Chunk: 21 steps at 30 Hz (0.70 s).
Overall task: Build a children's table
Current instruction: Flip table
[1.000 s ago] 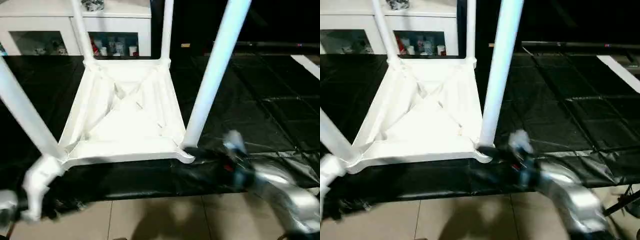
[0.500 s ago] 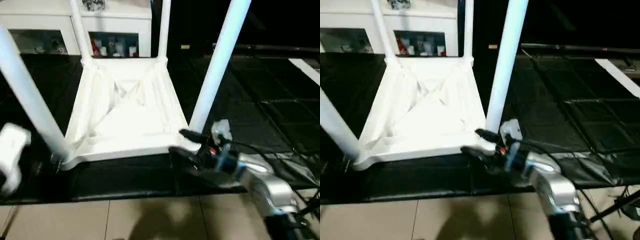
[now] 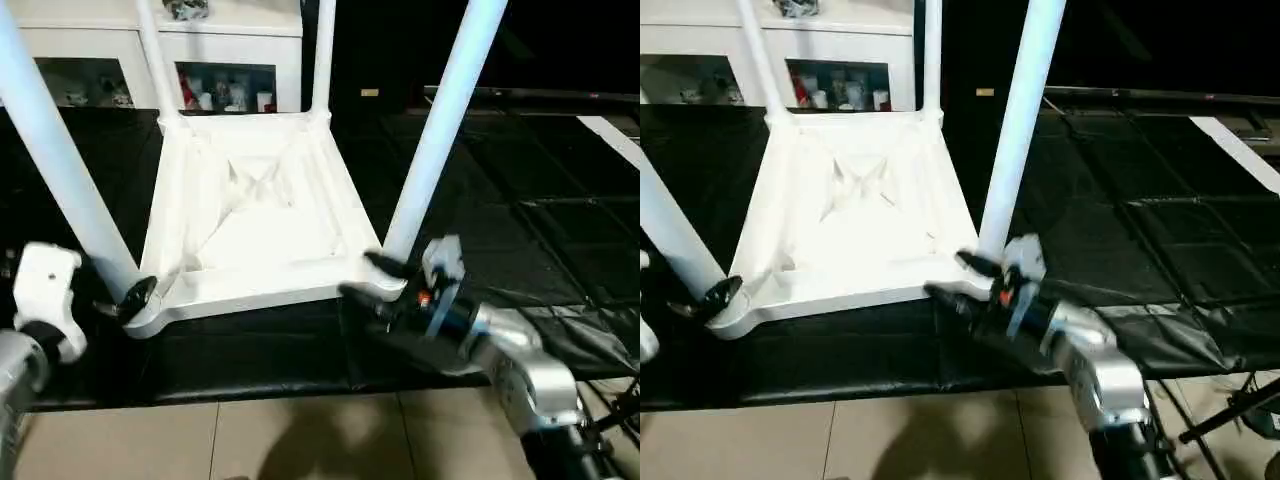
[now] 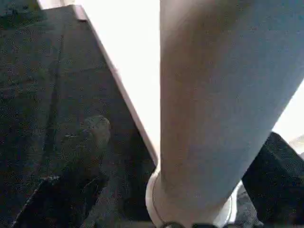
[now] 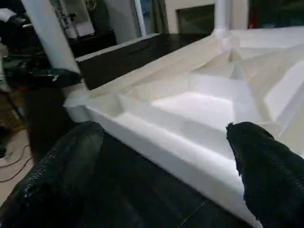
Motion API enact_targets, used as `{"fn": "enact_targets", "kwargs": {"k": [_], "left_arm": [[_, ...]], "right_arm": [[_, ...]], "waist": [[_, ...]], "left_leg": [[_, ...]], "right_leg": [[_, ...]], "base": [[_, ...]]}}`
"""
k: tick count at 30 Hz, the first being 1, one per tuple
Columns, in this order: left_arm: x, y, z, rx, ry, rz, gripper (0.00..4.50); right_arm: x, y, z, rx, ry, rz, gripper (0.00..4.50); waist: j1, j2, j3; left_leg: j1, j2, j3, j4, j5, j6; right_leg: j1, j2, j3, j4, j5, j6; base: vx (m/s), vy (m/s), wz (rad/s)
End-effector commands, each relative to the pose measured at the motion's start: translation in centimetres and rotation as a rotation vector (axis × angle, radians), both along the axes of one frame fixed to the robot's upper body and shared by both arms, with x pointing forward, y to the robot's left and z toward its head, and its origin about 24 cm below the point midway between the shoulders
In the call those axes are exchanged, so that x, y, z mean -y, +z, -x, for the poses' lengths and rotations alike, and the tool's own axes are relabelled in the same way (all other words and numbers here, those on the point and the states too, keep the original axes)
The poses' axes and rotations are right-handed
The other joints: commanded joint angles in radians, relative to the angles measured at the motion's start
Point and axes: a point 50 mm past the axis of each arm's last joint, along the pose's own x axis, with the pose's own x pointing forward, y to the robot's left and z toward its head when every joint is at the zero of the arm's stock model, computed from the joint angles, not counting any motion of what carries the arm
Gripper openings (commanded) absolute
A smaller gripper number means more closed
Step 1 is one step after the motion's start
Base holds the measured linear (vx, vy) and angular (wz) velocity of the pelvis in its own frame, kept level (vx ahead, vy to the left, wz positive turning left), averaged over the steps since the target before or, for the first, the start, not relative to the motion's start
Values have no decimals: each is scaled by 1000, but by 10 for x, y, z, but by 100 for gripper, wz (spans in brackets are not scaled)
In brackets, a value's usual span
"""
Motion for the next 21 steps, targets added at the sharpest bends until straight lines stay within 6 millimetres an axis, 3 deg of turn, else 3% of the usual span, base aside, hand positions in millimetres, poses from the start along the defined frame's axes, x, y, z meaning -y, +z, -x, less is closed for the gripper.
{"fn": "enact_targets", "kwargs": {"k": [1, 10, 16, 17, 21], "left_arm": [[3, 4, 1, 45, 13, 7, 442], [11, -7, 0, 82, 141, 57, 442], [19, -9, -6, 113, 155, 94, 442], [19, -9, -7, 116, 161, 92, 426], [26, -15, -11, 130, 165, 105, 399]], "right_arm": [[-1, 7, 2, 37, 26, -9, 450], [-16, -2, 13, 33, 193, 96, 450], [-23, -2, 7, 71, 181, 108, 450], [-24, -1, 7, 74, 184, 107, 450], [-31, -1, 7, 74, 220, 108, 450]], "waist": [[-3, 18, -36], [1, 5, -31], [1, 6, -32], [3, 10, -34], [1, 9, -35]], "left_leg": [[3, 46, -19, -86, -239, 21], [-1, 47, -21, -88, -239, 30], [-2, 49, -21, -88, -225, 23], [-1, 49, -22, -88, -224, 22], [-2, 48, -21, -86, -212, 25]], "right_leg": [[35, -72, 64, -83, -243, -157], [34, -73, 64, -90, -286, -130], [35, -74, 65, -83, -219, -154], [36, -74, 65, -82, -213, -156], [39, -73, 64, -77, -160, -170]], "base": [[0, 0, 0], [0, 0, 0], [0, 0, 0], [0, 0, 0], [0, 0, 0]]}}
